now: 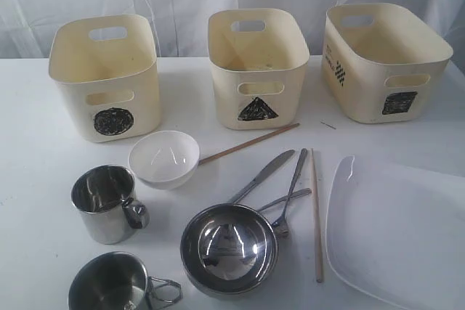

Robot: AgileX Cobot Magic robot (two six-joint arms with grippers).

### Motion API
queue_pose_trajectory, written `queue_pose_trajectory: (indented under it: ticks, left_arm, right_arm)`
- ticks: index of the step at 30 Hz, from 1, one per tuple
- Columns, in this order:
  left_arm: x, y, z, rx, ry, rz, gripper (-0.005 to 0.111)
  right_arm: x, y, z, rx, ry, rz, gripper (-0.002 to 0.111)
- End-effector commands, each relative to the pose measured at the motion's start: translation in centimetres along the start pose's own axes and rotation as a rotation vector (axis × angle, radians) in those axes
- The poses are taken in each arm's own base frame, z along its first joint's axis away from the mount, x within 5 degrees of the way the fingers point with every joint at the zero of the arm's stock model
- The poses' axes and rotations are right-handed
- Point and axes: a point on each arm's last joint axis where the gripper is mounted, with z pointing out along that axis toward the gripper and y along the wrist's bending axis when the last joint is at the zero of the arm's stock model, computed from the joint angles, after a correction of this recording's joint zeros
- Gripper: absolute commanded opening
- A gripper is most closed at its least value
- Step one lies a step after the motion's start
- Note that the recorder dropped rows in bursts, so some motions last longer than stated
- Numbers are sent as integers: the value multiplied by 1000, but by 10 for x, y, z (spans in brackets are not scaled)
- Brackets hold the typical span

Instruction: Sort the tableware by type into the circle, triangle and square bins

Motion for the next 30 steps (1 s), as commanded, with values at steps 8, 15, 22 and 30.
queue_pose_trajectory:
  ticks: [8, 15, 22, 30]
  left_arm:
    - [1, 0, 0, -2, -1, -8, 0]
    - [1, 0, 0, -2, -1, -8, 0]
    - [1, 0, 0, -2, -1, -8, 0]
    - [-9, -3, -7, 13, 27, -3, 0]
  right_arm:
    - [2, 0, 0, 2, -1, 3, 0]
    - [2, 0, 0, 2, -1, 3, 0]
    - [2, 0, 0, 2, -1, 3, 0]
    - [2, 0, 0, 2, -1, 3, 0]
